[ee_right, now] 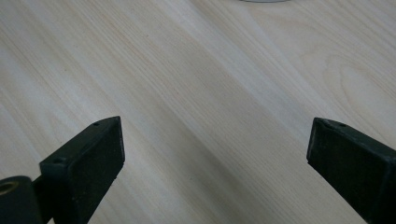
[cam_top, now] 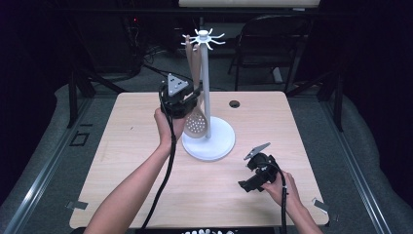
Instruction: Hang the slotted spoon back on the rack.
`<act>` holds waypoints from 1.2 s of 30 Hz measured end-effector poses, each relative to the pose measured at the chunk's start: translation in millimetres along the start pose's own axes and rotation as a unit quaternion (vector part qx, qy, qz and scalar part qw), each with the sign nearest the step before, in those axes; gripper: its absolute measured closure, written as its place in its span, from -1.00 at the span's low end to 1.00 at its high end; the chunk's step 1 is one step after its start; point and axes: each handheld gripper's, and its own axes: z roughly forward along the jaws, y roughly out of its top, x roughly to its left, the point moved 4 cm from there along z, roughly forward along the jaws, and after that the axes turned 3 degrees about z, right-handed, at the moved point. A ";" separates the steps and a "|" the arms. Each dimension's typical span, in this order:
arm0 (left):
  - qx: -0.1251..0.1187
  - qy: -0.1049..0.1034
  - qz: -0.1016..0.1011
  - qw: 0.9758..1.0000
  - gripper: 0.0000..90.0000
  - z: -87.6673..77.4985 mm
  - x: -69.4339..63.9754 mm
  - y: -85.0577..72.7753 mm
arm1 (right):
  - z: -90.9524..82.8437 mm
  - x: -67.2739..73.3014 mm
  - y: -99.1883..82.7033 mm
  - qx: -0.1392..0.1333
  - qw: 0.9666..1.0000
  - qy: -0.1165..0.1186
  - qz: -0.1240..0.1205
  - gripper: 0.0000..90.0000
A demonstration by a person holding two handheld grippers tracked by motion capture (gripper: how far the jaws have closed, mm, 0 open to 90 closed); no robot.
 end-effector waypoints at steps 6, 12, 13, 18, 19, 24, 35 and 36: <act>0.004 -0.008 0.004 1.000 0.32 -3.0 -2.2 -2.5 | -0.6 0.0 -0.4 0.002 1.000 0.002 0.002 -0.91; 0.010 -0.012 0.008 1.000 -0.05 -12.5 -2.3 -9.6 | -0.7 0.4 -0.3 -0.004 1.000 0.002 0.001 -0.91; 0.011 -0.013 0.010 1.000 -0.11 -15.2 -1.5 -10.9 | -0.8 0.5 -0.1 -0.005 1.000 0.002 0.002 -0.91; 0.020 -0.018 0.014 1.000 -0.29 -29.2 3.0 -18.0 | -0.3 0.9 0.1 -0.010 1.000 0.005 0.006 -0.92; 0.022 -0.018 0.015 0.999 -0.32 -31.9 4.1 -20.0 | -0.7 0.7 0.2 -0.008 1.000 0.005 0.004 -0.92; 0.030 -0.023 0.014 0.999 -0.46 -42.2 8.6 -30.3 | -1.1 0.5 0.2 -0.005 1.000 0.000 0.001 -0.92; 0.074 -0.016 0.018 0.997 -0.63 -71.0 23.4 -71.4 | -1.0 0.7 0.2 -0.005 1.000 0.000 0.001 -0.92; 0.078 -0.016 0.017 0.997 -0.64 -73.0 24.6 -75.0 | -0.2 0.7 0.2 -0.007 1.000 0.001 0.000 -0.92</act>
